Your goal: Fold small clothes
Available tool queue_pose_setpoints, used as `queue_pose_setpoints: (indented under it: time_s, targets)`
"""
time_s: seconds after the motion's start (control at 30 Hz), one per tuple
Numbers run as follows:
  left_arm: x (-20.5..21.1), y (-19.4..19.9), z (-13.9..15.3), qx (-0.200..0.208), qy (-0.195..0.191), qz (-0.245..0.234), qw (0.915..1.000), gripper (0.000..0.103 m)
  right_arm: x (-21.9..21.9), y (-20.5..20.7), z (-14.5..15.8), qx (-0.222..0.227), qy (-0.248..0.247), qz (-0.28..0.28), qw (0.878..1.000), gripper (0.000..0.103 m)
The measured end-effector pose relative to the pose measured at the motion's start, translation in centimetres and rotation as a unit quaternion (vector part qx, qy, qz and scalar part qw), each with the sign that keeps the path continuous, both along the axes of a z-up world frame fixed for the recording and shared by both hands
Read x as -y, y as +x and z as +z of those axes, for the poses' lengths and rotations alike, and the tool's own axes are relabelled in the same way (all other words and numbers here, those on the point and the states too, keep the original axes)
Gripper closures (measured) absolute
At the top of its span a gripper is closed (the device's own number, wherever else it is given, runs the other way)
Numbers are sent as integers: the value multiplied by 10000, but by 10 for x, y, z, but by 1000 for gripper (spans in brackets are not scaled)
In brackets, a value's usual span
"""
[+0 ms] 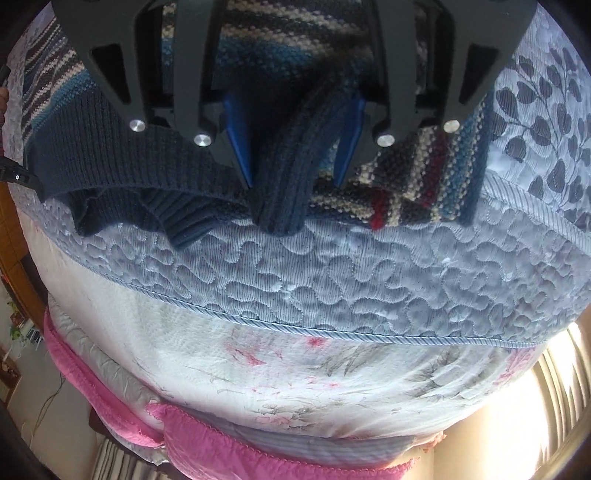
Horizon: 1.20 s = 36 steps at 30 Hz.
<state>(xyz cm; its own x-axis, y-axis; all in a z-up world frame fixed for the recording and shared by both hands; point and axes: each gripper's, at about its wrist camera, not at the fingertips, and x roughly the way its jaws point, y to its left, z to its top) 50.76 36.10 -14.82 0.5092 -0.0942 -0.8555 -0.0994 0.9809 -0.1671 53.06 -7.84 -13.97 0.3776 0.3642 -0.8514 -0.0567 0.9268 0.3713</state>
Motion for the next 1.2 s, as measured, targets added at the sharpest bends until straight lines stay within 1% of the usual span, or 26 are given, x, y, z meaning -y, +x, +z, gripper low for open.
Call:
queue_pose_setpoints:
  time_s: [0.07, 0.13, 0.17, 0.2, 0.27, 0.33, 0.4, 0.47, 0.53, 0.57, 0.63, 0.67, 0.7, 0.73, 0.77, 0.8, 0.83, 0.9, 0.93, 1.07, 1.13, 1.17, 1.2]
  targets:
    - [-6, -18, 18, 301, 14, 104, 9995, 42, 8, -19, 16, 138, 23, 105, 9998, 70]
    - [-11, -41, 34, 536, 44, 143, 9985, 42, 16, -41, 25, 88, 170, 268, 9995, 70]
    - [-11, -53, 39, 580, 8, 98, 9983, 40, 21, -54, 27, 51, 188, 334, 9993, 69]
    - [-11, -65, 43, 584, -22, 79, 9983, 40, 24, -68, 28, 26, 213, 427, 9989, 67]
    - [-4, -85, 47, 476, -6, 2, 9989, 40, 29, -96, 28, -18, 174, 612, 9980, 66]
    - [6, -108, 48, 436, -215, -117, 9987, 40, 34, -123, 23, -75, 145, 715, 9973, 63]
    - [15, -134, 45, 391, -368, -225, 9983, 36, 42, -147, 15, -157, 249, 720, 9970, 62]
    - [27, -154, 40, 345, -361, -338, 9982, 36, 46, -165, 5, -277, 484, 728, 9958, 62]
    - [39, -166, 33, 248, -208, -481, 9983, 36, 47, -178, -4, -333, 535, 774, 9950, 62]
    - [44, -171, 29, 222, -116, -534, 9983, 36, 46, -182, -9, -364, 506, 782, 9950, 62]
    - [48, -175, 21, 139, -50, -565, 9983, 36, 46, -187, -18, -430, 594, 751, 9945, 62]
    - [49, -176, 17, 95, -55, -557, 9984, 36, 46, -190, -21, -424, 618, 729, 9945, 65]
    - [50, -176, 14, 62, -38, -554, 9984, 36, 46, -192, -22, -387, 607, 734, 9947, 76]
    - [50, -176, 11, 23, 5, -538, 9985, 36, 46, -194, -22, -357, 558, 747, 9950, 84]
    - [50, -175, 7, -18, 27, -534, 9986, 36, 48, -196, -21, -359, 641, 760, 9944, 89]
    - [50, -174, 4, -59, 49, -546, 9985, 35, 50, -199, -20, -337, 735, 728, 9941, 91]
    - [49, -173, -1, -114, 16, -554, 9984, 34, 52, -202, -19, -315, 746, 735, 9940, 91]
    - [41, -172, -7, -145, -202, -456, 9987, 32, 55, -207, -17, -273, 671, 741, 9946, 92]
    - [38, -172, -9, -138, -293, -427, 9986, 31, 57, -208, -19, -321, 619, 697, 9951, 92]
    - [42, -170, -16, -123, -94, -582, 9982, 27, 58, -208, -35, -527, 535, 617, 9953, 92]
    - [43, -170, -17, -113, -57, -609, 9981, 26, 58, -207, -36, -543, 495, 653, 9952, 92]
    - [42, -169, -17, -115, -76, -599, 9981, 26, 58, -206, -33, -541, 473, 699, 9950, 89]
    - [41, -169, -14, -119, -108, -580, 9982, 26, 58, -206, -29, -534, 485, 696, 9950, 81]
